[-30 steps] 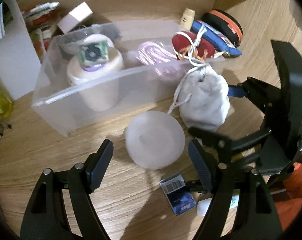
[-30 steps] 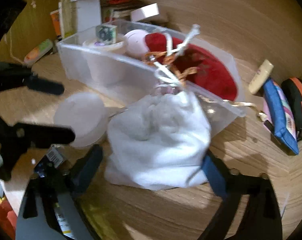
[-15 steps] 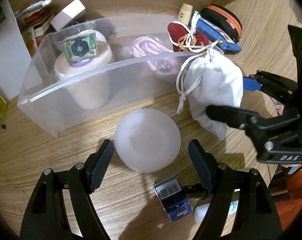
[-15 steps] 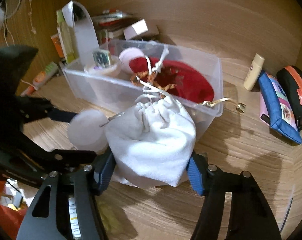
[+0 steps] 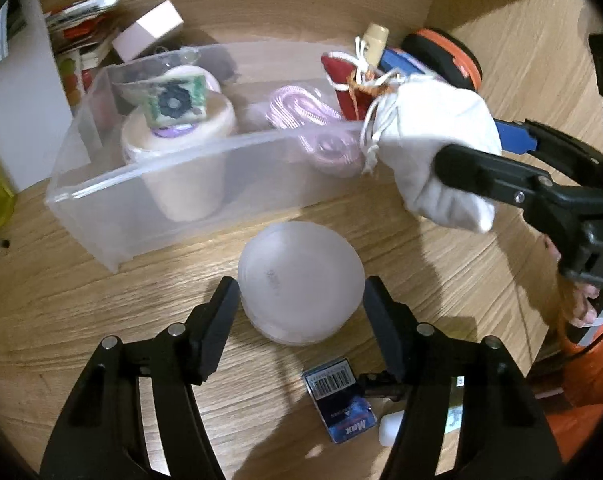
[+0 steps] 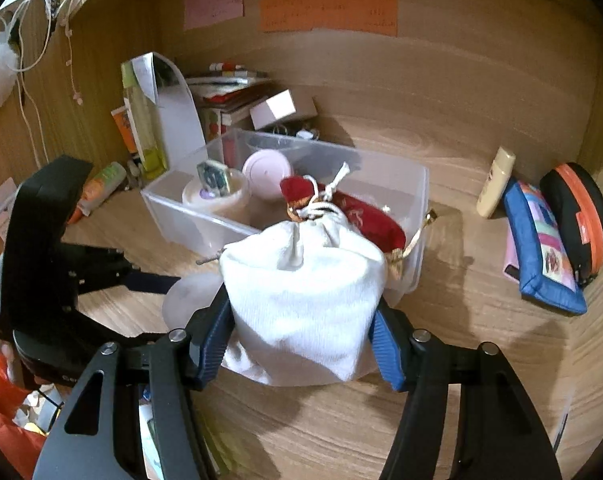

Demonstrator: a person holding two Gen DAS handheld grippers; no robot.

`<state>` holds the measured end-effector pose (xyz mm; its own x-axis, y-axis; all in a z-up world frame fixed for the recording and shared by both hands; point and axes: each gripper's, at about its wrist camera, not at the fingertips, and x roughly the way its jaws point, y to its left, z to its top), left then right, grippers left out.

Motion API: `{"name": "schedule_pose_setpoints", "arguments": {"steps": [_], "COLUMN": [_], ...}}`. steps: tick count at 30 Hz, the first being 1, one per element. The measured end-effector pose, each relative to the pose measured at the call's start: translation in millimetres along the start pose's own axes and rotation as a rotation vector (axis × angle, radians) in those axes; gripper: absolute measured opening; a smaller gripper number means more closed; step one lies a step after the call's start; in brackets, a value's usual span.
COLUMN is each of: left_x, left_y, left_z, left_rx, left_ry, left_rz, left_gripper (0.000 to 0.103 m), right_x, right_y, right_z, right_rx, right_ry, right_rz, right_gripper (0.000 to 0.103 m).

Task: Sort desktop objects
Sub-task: 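Carry the white cloth pouch into the clear box and open the right gripper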

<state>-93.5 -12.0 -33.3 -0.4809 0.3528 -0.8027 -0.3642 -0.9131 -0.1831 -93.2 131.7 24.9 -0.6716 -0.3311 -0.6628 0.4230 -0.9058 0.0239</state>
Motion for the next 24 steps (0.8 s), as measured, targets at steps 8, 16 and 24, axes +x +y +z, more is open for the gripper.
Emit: {"name": "schedule_pose_setpoints", "arguments": {"steps": [8, 16, 24], "left_x": [-34, -57, -63], "left_y": [3, 11, 14], "left_z": [6, 22, 10], "left_rx": [-0.026, -0.044, -0.049], "left_ry": [-0.097, -0.144, -0.098], "left_rz": [-0.005, 0.014, 0.002], "left_gripper": [0.061, 0.016, 0.042], "right_x": [-7, 5, 28], "right_y": [1, 5, 6], "right_z": [17, 35, 53], "right_rx": [-0.01, -0.049, -0.069], "right_ry": [-0.046, -0.052, -0.037], "right_rz": [-0.005, -0.029, -0.037], "right_gripper": [0.056, 0.056, 0.043]}}
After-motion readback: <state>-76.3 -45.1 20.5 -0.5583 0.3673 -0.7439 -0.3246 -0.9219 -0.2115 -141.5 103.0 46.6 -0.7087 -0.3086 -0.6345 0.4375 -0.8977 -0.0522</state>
